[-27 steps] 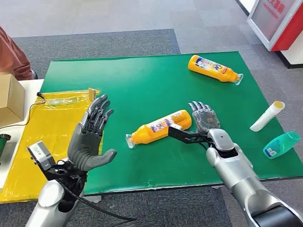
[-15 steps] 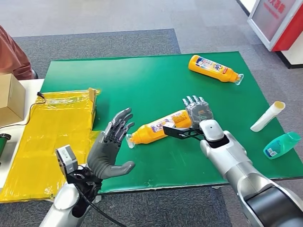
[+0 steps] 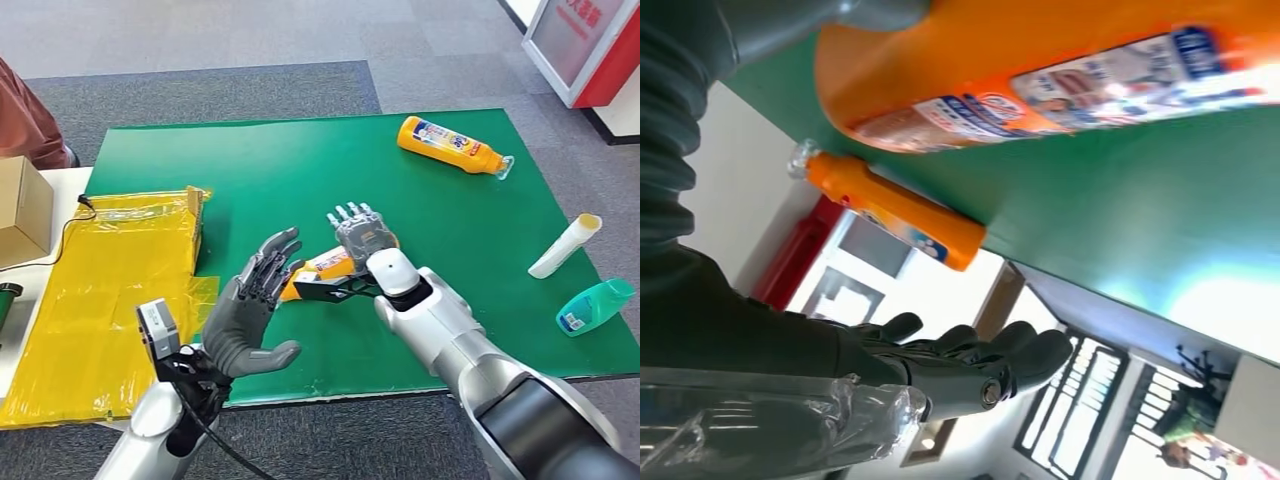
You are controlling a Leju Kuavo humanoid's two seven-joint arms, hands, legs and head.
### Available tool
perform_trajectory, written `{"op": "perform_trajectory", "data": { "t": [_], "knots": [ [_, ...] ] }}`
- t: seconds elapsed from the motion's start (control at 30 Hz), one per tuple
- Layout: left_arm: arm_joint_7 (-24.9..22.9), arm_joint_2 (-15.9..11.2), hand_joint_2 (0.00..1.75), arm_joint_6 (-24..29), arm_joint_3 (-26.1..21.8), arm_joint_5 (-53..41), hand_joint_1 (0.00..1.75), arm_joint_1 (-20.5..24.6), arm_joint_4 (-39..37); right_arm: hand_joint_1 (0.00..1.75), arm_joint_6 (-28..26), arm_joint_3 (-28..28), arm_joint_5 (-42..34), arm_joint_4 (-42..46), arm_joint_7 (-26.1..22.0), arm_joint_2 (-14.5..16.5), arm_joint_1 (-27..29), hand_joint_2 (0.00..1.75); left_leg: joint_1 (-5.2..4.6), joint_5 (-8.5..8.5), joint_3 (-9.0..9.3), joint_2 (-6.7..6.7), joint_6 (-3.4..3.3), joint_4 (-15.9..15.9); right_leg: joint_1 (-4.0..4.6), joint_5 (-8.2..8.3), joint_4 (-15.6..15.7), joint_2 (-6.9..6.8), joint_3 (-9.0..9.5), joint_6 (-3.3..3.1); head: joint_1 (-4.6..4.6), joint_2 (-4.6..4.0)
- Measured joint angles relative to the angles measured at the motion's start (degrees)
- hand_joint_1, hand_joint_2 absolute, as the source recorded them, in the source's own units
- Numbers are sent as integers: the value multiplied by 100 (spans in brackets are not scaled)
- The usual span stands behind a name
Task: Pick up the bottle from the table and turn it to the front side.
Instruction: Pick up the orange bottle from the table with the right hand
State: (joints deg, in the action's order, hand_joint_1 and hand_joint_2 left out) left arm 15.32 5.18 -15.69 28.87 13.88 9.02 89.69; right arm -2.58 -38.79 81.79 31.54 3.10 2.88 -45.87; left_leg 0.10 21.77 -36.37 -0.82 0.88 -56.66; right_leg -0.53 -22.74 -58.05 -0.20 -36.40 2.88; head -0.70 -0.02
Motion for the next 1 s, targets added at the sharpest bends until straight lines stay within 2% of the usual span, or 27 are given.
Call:
{"op": "perform_trajectory", "data": {
  "t": [0.17, 0.47, 1.0],
  "knots": [
    [-29, -9, 175, -4, 71, -42, 0, 129, -11, 0, 61, -162, -14, -42, -63, 184, -50, 175, 0, 0, 0, 1, 0, 0, -1, 0, 0, -1, 1, 0, 0, 0],
    [-43, -31, 175, -4, 143, -57, 0, 254, -13, 0, 132, -362, -16, -176, -126, 312, -64, 175, 0, 0, 0, 1, 0, 0, 0, 0, 0, 0, 0, 0, 0, 0],
    [-37, -146, 175, 51, 179, -44, 0, 319, -4, 0, 370, -676, -140, -680, -235, 235, -97, 175, -1, 0, 1, 1, 0, -1, -1, 1, 0, 0, 0, 0, -1, 0]
  ]
}}
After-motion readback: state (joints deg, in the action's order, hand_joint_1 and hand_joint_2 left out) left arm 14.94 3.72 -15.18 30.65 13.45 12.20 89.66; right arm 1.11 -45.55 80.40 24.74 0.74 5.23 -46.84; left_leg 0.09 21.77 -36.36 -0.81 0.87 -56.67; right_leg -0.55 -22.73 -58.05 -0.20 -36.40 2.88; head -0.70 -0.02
